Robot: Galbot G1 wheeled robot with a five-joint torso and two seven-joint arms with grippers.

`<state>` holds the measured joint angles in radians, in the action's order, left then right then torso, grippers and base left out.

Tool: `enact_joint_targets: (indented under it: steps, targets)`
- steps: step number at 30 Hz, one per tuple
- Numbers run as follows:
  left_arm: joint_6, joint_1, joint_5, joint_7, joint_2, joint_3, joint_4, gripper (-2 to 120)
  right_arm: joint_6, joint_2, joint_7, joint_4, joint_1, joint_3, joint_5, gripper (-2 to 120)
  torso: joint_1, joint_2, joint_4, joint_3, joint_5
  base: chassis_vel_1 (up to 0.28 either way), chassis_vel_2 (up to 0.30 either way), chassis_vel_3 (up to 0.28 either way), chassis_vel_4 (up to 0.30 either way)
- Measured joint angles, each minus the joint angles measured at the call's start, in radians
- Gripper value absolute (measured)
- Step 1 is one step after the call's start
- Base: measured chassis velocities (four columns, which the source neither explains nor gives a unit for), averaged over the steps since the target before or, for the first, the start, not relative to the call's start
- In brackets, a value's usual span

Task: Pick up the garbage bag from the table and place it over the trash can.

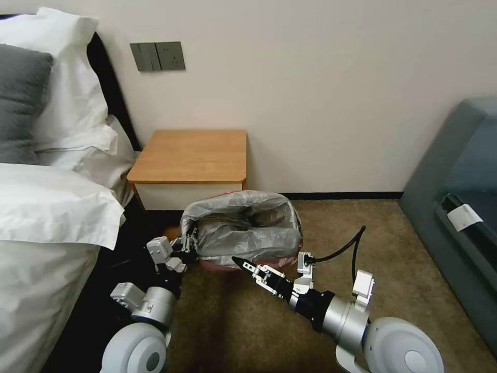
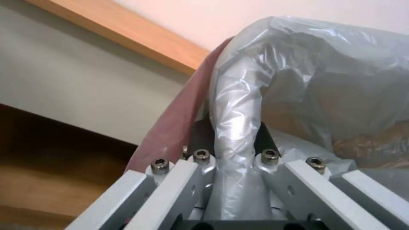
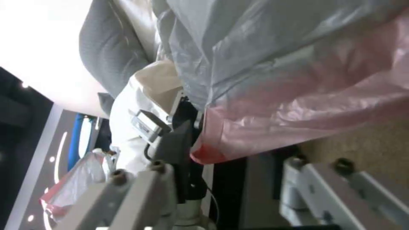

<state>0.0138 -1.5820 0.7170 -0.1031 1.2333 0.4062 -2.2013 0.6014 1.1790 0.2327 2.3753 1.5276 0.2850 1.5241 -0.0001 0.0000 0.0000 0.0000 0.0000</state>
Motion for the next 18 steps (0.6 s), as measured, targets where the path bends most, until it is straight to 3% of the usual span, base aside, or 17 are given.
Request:
enact_joint_targets:
  steps: [7,18]
  targets:
    - [0.002,0.0,-0.007,0.002,0.004,-0.009,-0.001,5,0.0,-0.003,0.007,-0.012,0.0,0.009,-0.007,3,0.0,0.0,0.0,0.0,0.0,0.0,0.0,0.0,0.0]
    - [-0.001,-0.001,-0.011,0.003,0.01,-0.012,-0.008,5,0.015,-0.007,-0.025,-0.047,0.001,-0.031,-0.128,0,0.0,0.0,0.0,0.0,0.0,0.0,0.0,0.0,0.0]
